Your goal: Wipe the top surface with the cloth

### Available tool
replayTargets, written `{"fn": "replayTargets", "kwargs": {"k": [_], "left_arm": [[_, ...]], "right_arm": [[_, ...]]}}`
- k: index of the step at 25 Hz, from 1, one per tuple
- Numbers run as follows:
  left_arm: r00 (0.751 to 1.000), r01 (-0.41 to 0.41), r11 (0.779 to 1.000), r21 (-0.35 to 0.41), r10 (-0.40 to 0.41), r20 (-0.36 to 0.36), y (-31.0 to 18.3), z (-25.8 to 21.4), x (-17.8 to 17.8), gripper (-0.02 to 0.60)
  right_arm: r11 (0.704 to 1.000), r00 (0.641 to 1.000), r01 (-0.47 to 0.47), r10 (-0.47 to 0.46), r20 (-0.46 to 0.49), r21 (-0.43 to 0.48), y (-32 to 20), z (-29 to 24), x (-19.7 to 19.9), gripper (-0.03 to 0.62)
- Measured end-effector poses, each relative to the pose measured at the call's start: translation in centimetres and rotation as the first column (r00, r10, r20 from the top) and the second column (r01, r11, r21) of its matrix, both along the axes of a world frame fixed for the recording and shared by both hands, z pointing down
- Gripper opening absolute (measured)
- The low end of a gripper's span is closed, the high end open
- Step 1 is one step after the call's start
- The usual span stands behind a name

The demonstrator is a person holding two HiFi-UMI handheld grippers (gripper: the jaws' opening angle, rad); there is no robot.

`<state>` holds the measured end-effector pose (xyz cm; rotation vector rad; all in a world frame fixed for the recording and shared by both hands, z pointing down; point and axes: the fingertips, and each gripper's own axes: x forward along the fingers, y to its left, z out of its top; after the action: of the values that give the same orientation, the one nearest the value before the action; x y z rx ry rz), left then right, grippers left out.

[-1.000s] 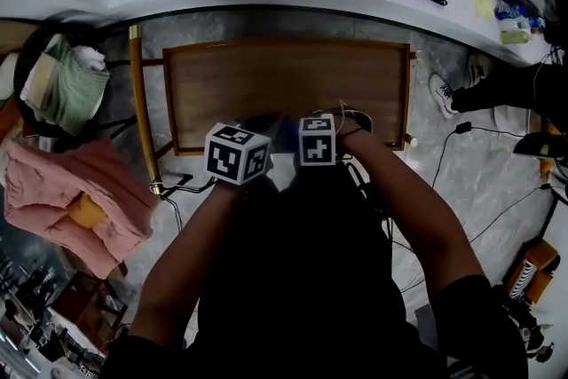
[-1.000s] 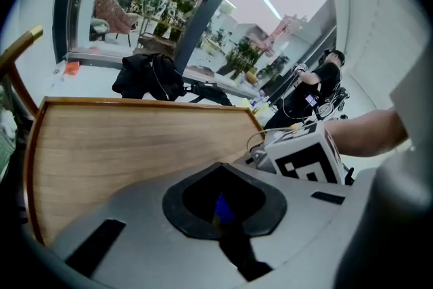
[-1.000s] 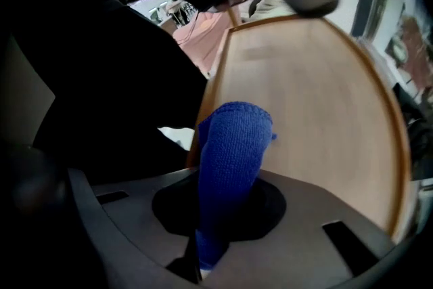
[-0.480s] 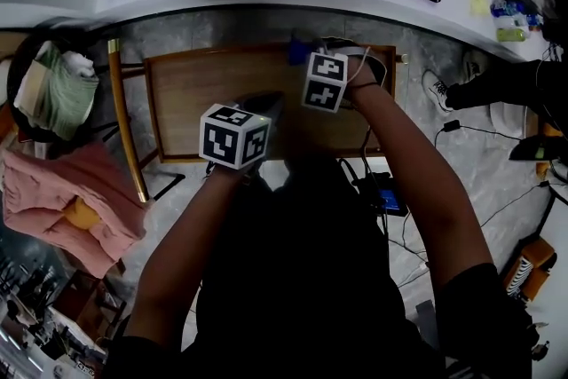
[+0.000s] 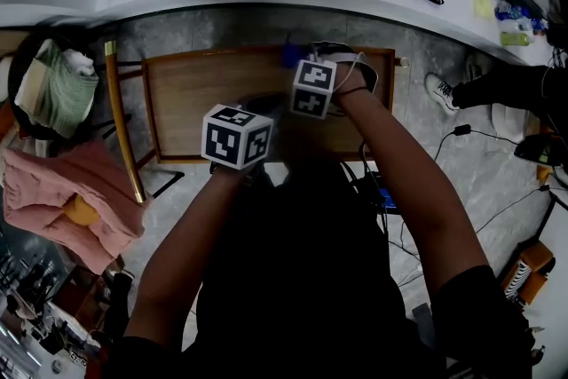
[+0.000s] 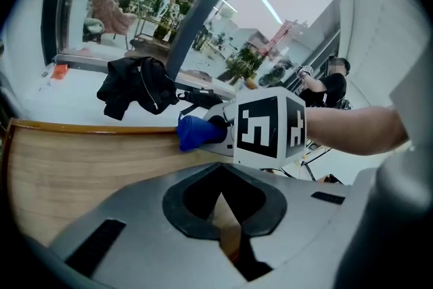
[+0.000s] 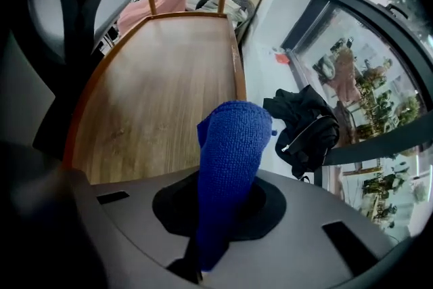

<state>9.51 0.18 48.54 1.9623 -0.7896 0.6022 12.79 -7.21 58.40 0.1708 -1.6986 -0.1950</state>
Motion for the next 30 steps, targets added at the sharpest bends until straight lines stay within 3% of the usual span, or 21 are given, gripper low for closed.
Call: {"fn": "replayTargets", "kwargs": {"k": [4,10,17,24,30], "left_arm": [[1.0,0.009,1.0,0.001,-0.009,0.003,0.3,-0.1,-0.4,0.009],[1.0,0.008,1.0,0.013,-0.008,-0.001,1.5,-0.6,-1.3,0.009],[1.0,-0.021,1.0,-0.005,0.021,-0.004,4.4,0.0,-2.1,0.009],[0.995,-0.064,0.996,-0.065,0.069,0.077,8.4,2.9,-3.1,0.009],[0.989,-0.083,0.992,-0.092,0.094,0.115,10.0,3.6,-2.0,0.009]], "right_arm": [[0.998,0.999,0.028,-0.03,-0.033,-0.062,1.2,0.3,0.1,0.046],[0.963,0.995,0.045,-0.068,-0.078,-0.264,7.4,1.0,0.7,0.048],[0.949,0.995,0.051,-0.076,-0.068,-0.311,14.5,1.5,0.6,0.048],[0.928,0.996,0.06,-0.083,-0.045,-0.367,20.4,1.6,0.3,0.048],[0.86,0.992,0.099,-0.128,-0.024,-0.501,23.9,1.4,0.4,0.048]]}}
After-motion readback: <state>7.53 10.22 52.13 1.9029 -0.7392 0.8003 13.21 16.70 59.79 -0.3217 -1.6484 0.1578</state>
